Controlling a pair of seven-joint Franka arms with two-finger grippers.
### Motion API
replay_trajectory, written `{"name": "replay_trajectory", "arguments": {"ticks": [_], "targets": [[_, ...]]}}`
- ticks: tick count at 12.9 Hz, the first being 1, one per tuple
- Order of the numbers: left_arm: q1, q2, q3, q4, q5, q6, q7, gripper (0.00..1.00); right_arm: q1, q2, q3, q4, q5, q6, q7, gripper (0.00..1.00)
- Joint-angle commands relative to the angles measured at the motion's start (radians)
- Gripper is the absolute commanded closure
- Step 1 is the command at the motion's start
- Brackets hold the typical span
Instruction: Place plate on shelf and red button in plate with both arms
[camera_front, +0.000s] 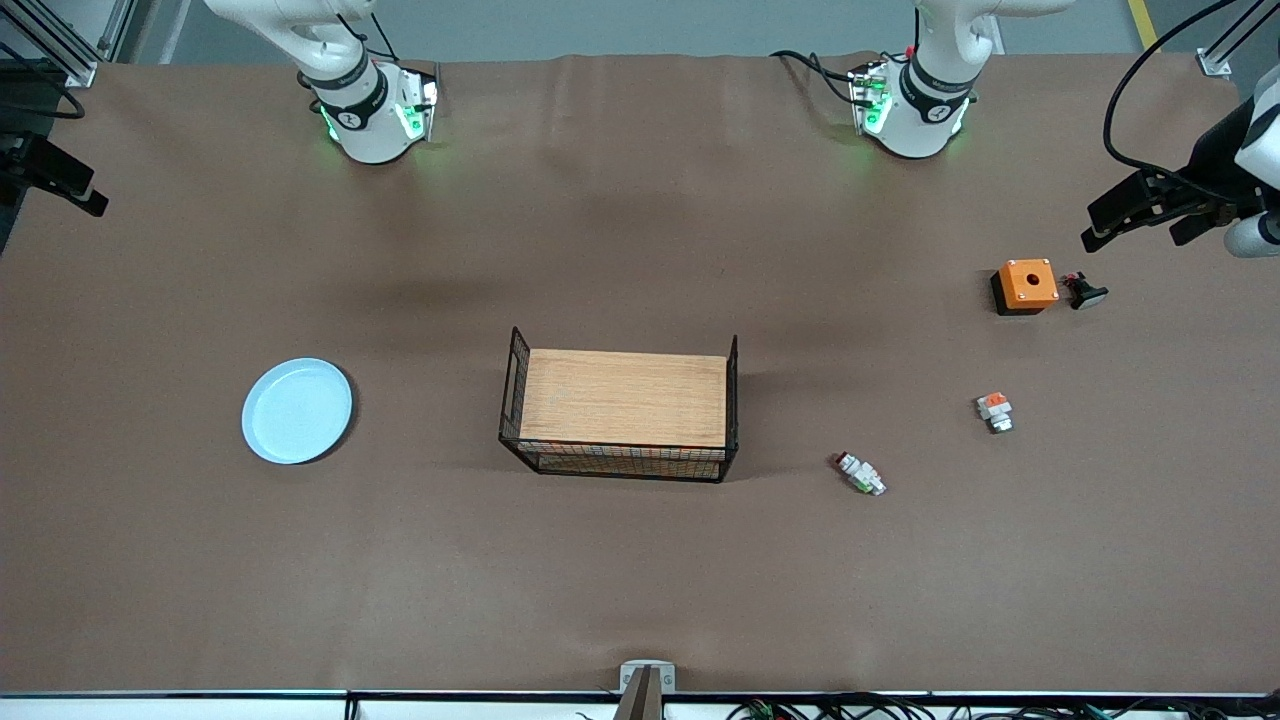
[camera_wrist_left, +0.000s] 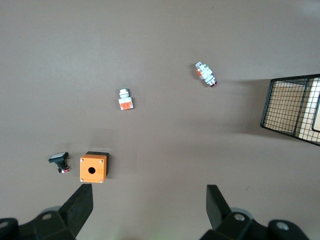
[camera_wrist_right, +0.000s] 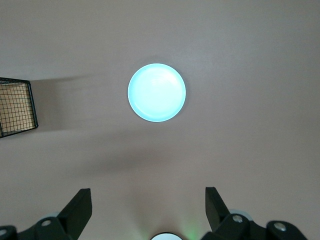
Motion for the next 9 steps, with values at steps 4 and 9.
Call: {"name": "replay_trajectory", "arguments": {"ticks": [4,9], "targets": [[0.003,0.005,0.001,0.016,-0.011,0.001,0.009,0.0,0.001,-0.025,-0.004,-0.023,0.014,0.008,0.003,0.0],[0.003,0.004,0.001,0.017,-0.012,0.001,0.009,0.0,0.009,-0.027,0.003,-0.023,0.014,0.018,0.012,0.0]]}}
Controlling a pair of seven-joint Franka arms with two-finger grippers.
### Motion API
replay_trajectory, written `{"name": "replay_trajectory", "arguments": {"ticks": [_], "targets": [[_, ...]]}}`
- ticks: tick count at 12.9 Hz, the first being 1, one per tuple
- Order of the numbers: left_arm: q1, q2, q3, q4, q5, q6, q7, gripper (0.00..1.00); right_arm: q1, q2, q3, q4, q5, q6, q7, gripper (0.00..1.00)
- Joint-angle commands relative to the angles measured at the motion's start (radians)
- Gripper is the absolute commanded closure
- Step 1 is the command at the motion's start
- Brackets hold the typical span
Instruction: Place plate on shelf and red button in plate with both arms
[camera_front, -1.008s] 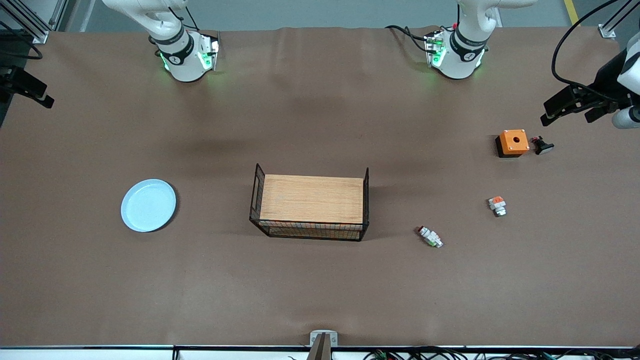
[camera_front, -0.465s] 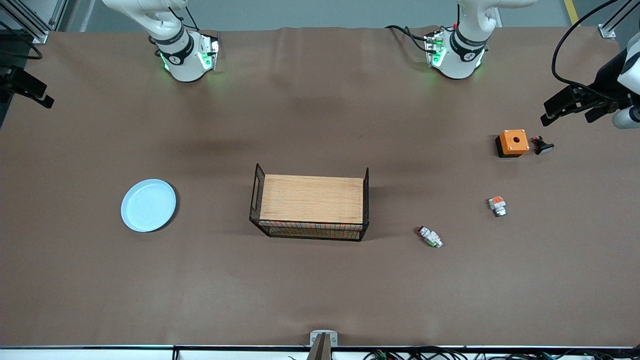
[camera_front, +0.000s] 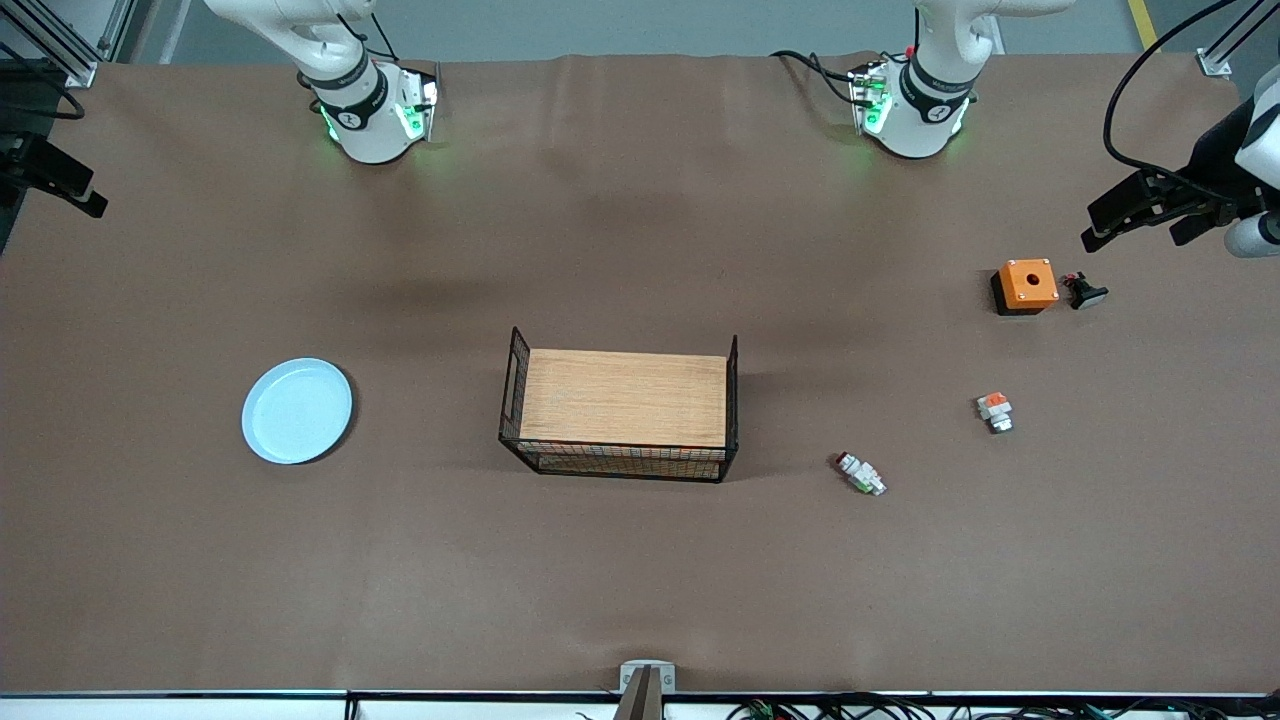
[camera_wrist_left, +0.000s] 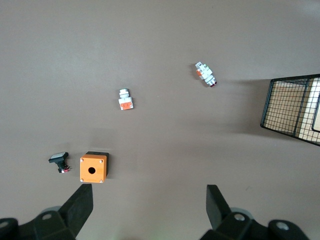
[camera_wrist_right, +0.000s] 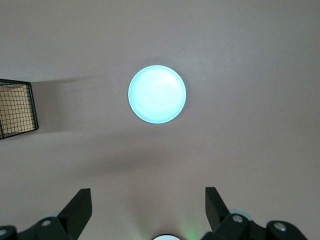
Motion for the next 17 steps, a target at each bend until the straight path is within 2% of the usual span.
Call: {"name": "replay_trajectory", "arguments": {"ticks": [1,17], "targets": [[0.003,0.005,0.001,0.017,-0.012,0.001,0.009,0.0,0.007,-0.027,-0.001,-0.023,0.014,0.003,0.011,0.0],[0.003,0.005,0.001,0.017,-0.011,0.001,0.009,0.0,0.006,-0.028,-0.001,-0.043,0.014,0.022,0.011,0.0]]}}
